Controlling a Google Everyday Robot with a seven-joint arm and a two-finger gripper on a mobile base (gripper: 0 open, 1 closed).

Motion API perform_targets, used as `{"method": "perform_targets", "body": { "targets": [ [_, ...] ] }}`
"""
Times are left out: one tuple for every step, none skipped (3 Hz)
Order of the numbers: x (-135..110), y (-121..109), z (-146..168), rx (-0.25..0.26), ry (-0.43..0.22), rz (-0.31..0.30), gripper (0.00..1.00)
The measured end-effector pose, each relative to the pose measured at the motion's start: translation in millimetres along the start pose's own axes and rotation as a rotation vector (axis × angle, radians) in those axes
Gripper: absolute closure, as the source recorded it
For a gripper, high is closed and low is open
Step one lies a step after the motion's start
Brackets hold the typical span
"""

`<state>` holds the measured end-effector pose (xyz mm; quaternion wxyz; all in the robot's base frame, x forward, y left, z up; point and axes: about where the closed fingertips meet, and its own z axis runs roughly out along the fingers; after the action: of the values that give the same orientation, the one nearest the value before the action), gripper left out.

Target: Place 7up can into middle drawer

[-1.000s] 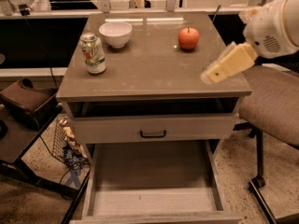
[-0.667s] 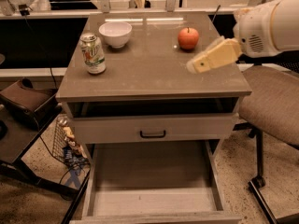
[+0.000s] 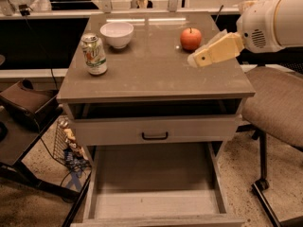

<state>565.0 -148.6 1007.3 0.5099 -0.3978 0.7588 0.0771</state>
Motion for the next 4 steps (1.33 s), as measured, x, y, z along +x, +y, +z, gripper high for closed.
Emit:
{"method": "perform_targets", "body": {
  "targets": [
    [-11, 8, 37, -0.038, -0.070, 0.011, 0.00],
    [-32, 37, 101, -0.124, -0.175, 0.037, 0.00],
    [-46, 68, 160, -0.203, -0.280, 0.084, 0.00],
    [-60, 91, 204, -0.264, -0.356, 0.119, 0.00]
  ]
}}
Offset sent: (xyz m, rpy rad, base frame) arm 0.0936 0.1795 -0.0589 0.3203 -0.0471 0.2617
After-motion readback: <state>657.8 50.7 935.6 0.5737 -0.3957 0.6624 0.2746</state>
